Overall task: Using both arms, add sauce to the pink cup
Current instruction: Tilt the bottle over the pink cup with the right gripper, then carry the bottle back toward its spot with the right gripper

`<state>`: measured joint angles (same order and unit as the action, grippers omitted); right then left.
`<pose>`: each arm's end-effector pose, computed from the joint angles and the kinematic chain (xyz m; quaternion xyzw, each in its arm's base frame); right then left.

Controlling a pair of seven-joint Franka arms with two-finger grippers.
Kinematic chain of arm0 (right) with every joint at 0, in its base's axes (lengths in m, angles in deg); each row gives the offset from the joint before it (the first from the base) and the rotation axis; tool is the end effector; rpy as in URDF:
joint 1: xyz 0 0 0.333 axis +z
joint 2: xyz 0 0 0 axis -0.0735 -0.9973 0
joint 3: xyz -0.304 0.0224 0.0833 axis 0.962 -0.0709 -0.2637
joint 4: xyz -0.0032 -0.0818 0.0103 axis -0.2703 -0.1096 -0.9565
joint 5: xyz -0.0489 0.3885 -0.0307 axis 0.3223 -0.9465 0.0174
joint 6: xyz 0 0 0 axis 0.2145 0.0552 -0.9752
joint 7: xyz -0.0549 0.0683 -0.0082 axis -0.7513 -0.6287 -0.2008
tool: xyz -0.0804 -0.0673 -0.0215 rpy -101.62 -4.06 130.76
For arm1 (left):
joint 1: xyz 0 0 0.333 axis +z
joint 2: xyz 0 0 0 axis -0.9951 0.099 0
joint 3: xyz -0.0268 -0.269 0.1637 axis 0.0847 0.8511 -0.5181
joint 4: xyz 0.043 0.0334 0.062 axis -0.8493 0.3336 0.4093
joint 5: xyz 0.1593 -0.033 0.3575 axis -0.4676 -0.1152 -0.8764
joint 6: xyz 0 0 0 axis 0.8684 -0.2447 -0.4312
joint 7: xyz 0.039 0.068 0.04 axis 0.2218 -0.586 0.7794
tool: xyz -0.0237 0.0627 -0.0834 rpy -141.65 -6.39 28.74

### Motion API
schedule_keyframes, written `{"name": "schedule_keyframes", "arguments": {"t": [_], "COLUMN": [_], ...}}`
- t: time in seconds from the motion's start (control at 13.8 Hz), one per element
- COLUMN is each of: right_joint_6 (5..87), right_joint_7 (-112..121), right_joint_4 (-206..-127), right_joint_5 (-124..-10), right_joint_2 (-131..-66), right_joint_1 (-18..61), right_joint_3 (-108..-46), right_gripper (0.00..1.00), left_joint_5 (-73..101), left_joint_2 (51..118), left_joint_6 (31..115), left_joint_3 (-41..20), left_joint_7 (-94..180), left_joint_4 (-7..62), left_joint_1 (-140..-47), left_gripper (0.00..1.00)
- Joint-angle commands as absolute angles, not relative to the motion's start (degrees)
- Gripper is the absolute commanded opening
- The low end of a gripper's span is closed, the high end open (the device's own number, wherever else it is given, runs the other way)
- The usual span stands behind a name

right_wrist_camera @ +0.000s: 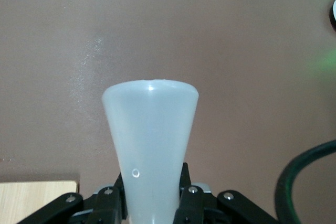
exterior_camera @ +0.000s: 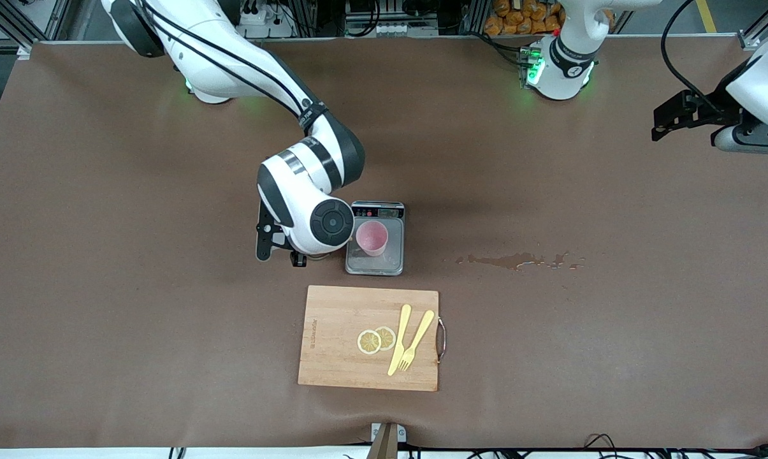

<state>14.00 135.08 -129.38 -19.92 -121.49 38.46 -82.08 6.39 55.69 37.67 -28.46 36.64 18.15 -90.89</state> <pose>0.6034 0.3817 0.3168 0.6846 -0.6921 0.0485 0.2236 0.5184 -0.0630 0.6441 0.9975 -0.0562 -0.0434 0.0062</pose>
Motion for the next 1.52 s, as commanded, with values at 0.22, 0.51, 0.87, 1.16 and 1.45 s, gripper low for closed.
{"name": "schedule_keyframes", "arguments": {"t": [0.22,0.51,0.87,1.16,1.45], "right_joint_6": [13.34,13.08,11.23,8.51,4.38], "right_joint_7": [130.39,124.08,117.13,109.92,98.42], "right_joint_4": [-129.21,-129.12,-129.12,-129.3,-131.13], "right_joint_5": [-25.37,-40.28,-51.64,-60.52,-68.78], "right_joint_2": [-118.75,-116.38,-114.44,-114.35,-114.87], "right_joint_1": [33.67,25.07,16.36,8.98,-0.51], "right_joint_3": [-82.49,-82.58,-82.49,-82.4,-82.32], "right_gripper": [0.12,0.12,0.12,0.12,0.13], "left_joint_5": [7.55,7.64,6.6,6.15,6.33], "left_joint_2": [55.54,55.37,55.46,56.77,56.77], "left_joint_6": [37.21,37.21,38.7,39.49,40.99], "left_joint_3": [-26.04,-26.3,-25.95,-25.42,-25.07], "left_joint_7": [37.6,37.96,38.31,38.66,38.66], "left_joint_4": [17.66,18.01,17.57,17.75,17.75], "left_joint_1": [-91.09,-90.74,-91.43,-90.3,-90.56], "left_gripper": [1.0,1.0,1.0,1.0,1.0]}}
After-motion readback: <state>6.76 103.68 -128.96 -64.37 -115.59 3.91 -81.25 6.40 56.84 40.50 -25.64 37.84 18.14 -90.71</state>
